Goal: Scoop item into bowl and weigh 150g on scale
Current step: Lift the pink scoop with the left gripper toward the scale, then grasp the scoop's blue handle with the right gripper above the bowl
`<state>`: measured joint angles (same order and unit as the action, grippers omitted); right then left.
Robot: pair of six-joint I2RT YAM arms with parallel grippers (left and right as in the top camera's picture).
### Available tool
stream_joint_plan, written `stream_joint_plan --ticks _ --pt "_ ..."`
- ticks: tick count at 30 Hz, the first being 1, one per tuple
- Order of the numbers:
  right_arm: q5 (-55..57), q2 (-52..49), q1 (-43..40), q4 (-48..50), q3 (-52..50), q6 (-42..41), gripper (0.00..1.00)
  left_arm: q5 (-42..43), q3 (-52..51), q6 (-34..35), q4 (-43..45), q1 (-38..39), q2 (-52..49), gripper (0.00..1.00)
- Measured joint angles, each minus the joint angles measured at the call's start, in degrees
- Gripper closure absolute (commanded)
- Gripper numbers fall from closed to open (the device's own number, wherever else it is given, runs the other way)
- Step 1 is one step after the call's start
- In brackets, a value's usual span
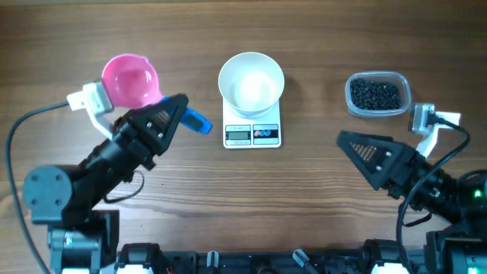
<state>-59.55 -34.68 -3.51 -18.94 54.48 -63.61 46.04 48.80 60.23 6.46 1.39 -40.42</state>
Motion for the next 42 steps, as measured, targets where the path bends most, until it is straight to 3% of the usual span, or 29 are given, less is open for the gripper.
stream_joint_plan --ticks 4,12,15,22,28,38,42 --pt "-0.59 -2.38 0.00 7.56 0.00 -4.59 0.21 -2.49 0.02 2.86 5.66 4.52 -5.01 0.96" --pt "0.74 -15.10 4.50 30.82 0.15 -12.37 0.17 -4.72 0.04 5.20 15.82 12.39 -14.27 0.96" --pt "4.26 -22.16 9.60 29.66 0.22 -12.39 0.18 -5.60 0.04 5.73 15.89 13.25 -16.76 0.96" --pt "15.37 -30.27 20.37 11.23 3.41 -3.21 0.12 -6.43 0.04 6.14 14.69 13.25 -20.13 0.96" --pt "15.23 -28.79 24.68 18.60 5.66 -0.83 0.09 -8.22 0.04 6.34 14.82 13.25 -20.55 0.96" --pt "16.15 -30.77 34.07 28.22 6.56 -12.83 0.09 -8.94 0.04 12.24 19.41 14.38 -20.55 0.96" --pt "18.80 -32.00 35.41 28.33 6.56 -14.64 0.20 -8.96 0.04 13.22 19.63 14.43 -20.55 0.96"
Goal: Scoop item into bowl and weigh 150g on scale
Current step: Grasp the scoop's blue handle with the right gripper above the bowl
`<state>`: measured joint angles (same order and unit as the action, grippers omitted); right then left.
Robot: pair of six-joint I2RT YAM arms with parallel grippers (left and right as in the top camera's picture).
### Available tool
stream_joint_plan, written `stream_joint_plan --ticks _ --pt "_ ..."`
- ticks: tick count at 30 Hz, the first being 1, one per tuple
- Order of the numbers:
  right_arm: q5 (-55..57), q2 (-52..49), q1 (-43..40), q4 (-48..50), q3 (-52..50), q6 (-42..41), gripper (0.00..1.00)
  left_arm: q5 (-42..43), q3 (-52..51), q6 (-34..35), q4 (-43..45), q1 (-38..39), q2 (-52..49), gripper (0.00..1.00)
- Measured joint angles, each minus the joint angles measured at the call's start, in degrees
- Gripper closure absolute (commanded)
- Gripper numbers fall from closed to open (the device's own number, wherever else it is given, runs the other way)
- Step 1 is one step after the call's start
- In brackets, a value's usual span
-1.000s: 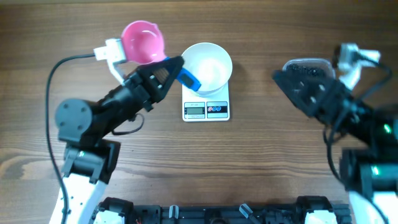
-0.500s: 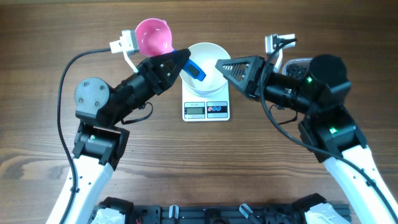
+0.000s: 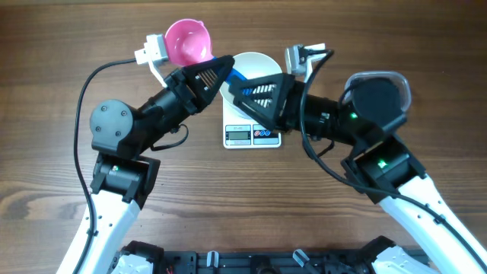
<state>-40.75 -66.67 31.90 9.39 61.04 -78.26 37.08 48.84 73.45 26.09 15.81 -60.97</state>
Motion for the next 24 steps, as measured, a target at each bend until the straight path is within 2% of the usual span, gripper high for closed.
stream_joint_plan --ticks 6,14,24 --pt "3.78 -0.24 0.00 0.11 0.00 -1.14 0.34 0.02 0.00 1.70 1.20 0.00 0.00 0.96" --pt "7.93 -0.24 0.00 0.13 0.00 -1.29 0.46 0.02 0.00 4.74 1.36 0.00 0.00 0.96" --pt "9.35 -0.98 0.96 0.44 0.00 -1.27 0.50 -1.49 0.00 5.31 1.16 2.49 0.00 0.96"
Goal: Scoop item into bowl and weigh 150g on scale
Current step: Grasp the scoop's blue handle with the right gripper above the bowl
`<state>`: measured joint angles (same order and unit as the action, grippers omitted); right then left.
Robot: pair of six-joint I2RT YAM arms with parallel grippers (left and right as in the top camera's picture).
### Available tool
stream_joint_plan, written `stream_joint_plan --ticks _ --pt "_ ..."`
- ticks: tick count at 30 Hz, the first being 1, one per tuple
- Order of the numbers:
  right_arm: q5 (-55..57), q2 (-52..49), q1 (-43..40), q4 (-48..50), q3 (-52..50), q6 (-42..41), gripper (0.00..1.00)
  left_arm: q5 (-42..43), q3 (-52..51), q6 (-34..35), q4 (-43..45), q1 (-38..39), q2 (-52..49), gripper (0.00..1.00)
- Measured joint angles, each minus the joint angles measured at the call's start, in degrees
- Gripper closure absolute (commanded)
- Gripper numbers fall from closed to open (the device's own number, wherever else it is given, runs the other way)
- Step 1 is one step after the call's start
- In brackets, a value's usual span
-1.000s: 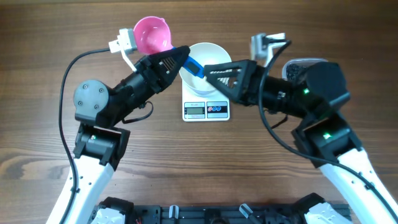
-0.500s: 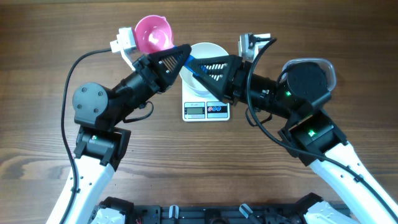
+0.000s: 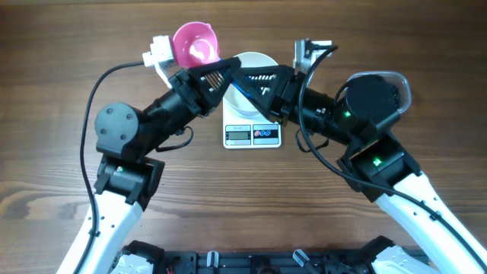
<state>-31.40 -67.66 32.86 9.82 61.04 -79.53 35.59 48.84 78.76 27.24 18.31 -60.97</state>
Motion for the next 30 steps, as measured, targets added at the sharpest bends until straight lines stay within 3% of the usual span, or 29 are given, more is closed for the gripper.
stream_joint_plan --ticks 16,30 --pt "0.83 0.00 0.00 0.15 0.00 0.00 0.71 -3.89 0.00 0.00 -0.15 -0.48 -0.33 0.96" --pt "1.99 0.00 0.00 0.15 0.00 0.00 0.70 -4.09 0.00 0.00 -0.20 -0.46 -0.33 0.96"
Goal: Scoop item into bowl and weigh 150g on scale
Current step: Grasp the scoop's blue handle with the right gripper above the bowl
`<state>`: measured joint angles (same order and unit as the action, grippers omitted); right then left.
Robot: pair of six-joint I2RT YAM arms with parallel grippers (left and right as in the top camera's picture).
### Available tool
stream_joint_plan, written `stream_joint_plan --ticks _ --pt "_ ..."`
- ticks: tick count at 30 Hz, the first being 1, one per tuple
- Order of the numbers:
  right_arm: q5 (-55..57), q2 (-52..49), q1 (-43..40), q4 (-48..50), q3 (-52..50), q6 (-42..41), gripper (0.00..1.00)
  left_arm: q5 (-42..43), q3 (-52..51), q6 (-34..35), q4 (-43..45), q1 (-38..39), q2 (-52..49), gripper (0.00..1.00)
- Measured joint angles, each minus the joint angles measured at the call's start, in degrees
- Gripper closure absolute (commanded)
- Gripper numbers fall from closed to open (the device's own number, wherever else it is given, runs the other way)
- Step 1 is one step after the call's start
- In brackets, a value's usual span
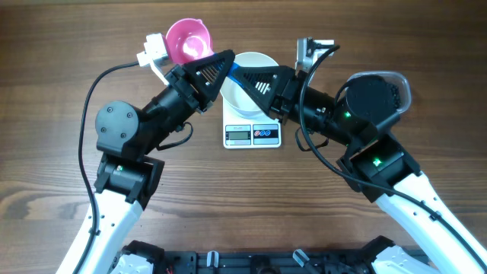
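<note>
The pink scoop (188,41) hangs in the air left of the white bowl (256,61), which stands on the scale (253,135). Its blue handle (235,74) reaches over the bowl's left rim. My left gripper (226,62) is shut on the scoop where cup and handle meet. From the right, my right gripper (239,76) meets the end of the blue handle; the overhead angle hides how its jaws stand. The tub of dark beans (398,82) is mostly hidden under my right arm.
Both arms cross the middle of the wooden table (46,152) and converge over the bowl. The scale's display faces the near edge, below the bowl. The left arm's cable (85,122) loops out to the left.
The scoop and my left gripper have shifted slightly left and away from the bowl. My right gripper's tip has slid a little right along the blue handle. Less of the handle shows now.
First the scoop lay on the table at the left with my left gripper at its handle, and my right gripper rested near the front right. Then the scoop was held up beside the bowl and the right arm had come over the scale. Since then both gripper tips have stayed at the handle.
</note>
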<state>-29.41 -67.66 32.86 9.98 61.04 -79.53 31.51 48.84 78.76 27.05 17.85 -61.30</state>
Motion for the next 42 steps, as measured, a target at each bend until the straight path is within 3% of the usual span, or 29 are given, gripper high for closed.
stream_joint_plan --ticks 8,26,37,42 --pt "0.13 -0.02 0.00 -0.11 0.00 0.02 0.78 -0.02 0.00 0.00 0.02 0.11 0.00 0.96" --pt "0.13 -0.22 0.00 -0.04 0.00 0.00 0.73 -0.15 0.00 0.00 -0.02 0.11 0.00 0.96" --pt "0.13 -0.26 0.00 -0.09 0.00 0.00 0.74 0.09 0.00 0.00 -0.70 0.11 0.00 0.96" --pt "0.13 -0.28 0.00 -0.13 0.00 0.00 0.80 0.07 0.00 0.02 -0.66 0.11 0.00 0.96"
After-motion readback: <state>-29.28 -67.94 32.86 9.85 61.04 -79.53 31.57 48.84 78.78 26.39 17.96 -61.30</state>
